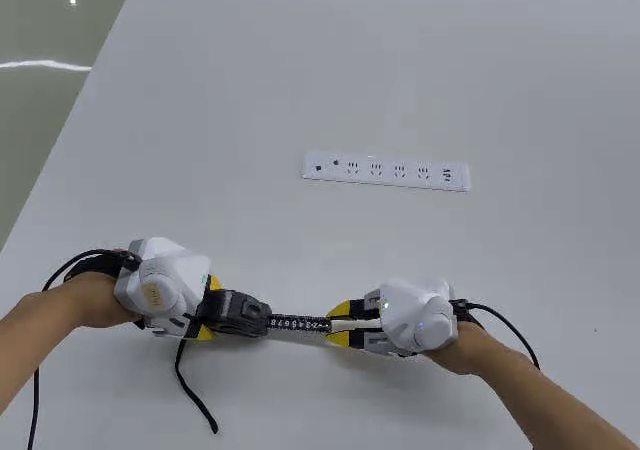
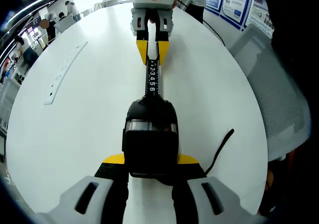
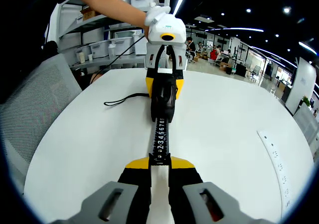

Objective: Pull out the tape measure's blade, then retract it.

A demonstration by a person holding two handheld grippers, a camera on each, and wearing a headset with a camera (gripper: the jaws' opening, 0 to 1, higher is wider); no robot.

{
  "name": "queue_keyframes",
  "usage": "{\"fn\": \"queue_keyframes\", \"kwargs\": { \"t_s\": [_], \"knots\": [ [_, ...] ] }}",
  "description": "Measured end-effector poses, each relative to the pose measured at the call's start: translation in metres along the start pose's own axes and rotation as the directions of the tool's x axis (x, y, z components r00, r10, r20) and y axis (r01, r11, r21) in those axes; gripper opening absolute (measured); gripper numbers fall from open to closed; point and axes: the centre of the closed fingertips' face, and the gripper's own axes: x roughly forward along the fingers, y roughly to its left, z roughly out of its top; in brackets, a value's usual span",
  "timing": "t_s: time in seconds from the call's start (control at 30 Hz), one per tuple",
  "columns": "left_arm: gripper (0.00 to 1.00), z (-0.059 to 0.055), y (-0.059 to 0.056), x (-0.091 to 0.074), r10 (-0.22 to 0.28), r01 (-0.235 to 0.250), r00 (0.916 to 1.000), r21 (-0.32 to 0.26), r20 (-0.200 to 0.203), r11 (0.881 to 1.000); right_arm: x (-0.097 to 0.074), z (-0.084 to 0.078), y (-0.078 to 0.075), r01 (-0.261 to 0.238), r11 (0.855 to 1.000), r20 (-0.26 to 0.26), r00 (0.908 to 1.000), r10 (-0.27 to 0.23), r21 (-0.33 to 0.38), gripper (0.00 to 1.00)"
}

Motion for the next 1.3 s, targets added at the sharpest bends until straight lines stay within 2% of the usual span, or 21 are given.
{"fn": "queue_keyframes", "kwargs": {
  "t_s": [1.3],
  "knots": [
    [0.29, 0.002, 0.0, 0.002, -0.006, 0.006, 1.0, -0.003, 0.002, 1.0, -0.012, -0.01, 0.001, -0.004, 1.0, 0.002, 1.0, 0.004, 0.009, 0.1]
  ]
}}
